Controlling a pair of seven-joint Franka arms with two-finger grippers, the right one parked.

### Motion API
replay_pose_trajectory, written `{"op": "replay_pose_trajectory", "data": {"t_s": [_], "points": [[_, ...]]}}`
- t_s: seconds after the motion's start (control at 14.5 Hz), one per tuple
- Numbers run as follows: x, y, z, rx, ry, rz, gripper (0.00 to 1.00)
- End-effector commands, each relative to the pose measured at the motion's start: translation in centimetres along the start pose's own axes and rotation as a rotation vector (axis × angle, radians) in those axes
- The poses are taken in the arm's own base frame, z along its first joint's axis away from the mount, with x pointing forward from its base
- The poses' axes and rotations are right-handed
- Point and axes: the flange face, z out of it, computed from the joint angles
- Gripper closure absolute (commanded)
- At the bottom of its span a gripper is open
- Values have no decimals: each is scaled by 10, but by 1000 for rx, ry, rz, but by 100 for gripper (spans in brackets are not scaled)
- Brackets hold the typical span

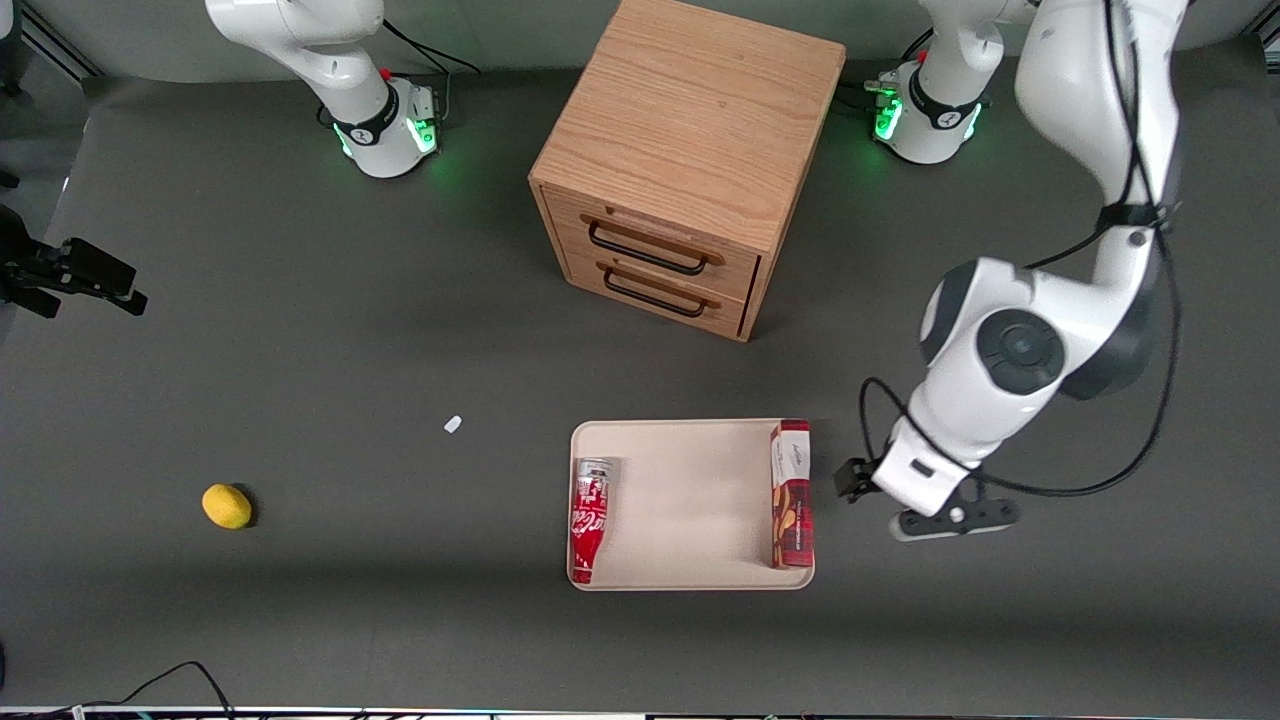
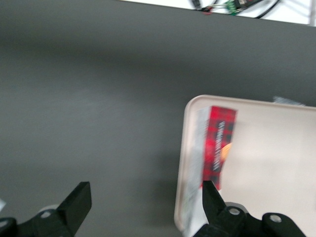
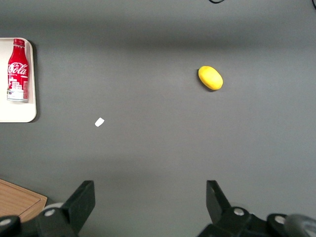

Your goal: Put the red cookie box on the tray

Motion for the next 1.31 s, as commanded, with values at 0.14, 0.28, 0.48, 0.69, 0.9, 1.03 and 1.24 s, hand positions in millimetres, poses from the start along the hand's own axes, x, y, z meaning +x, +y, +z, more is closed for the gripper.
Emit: {"op": "replay_pose_trajectory", "data": {"t_s": [0.14, 0.28, 0.48, 0.69, 0.9, 1.03, 1.24], "points": [[-29, -82, -81, 65, -82, 37, 0], [-39, -115, -115, 58, -121, 78, 0], [-57, -161, -156, 50, -145, 108, 0], [-76, -190, -195, 35, -171, 136, 0], [-91, -205, -224, 33, -175, 151, 0], [-98, -207, -237, 28, -173, 161, 0], [-102, -211, -246, 11, -176, 167, 0]]}}
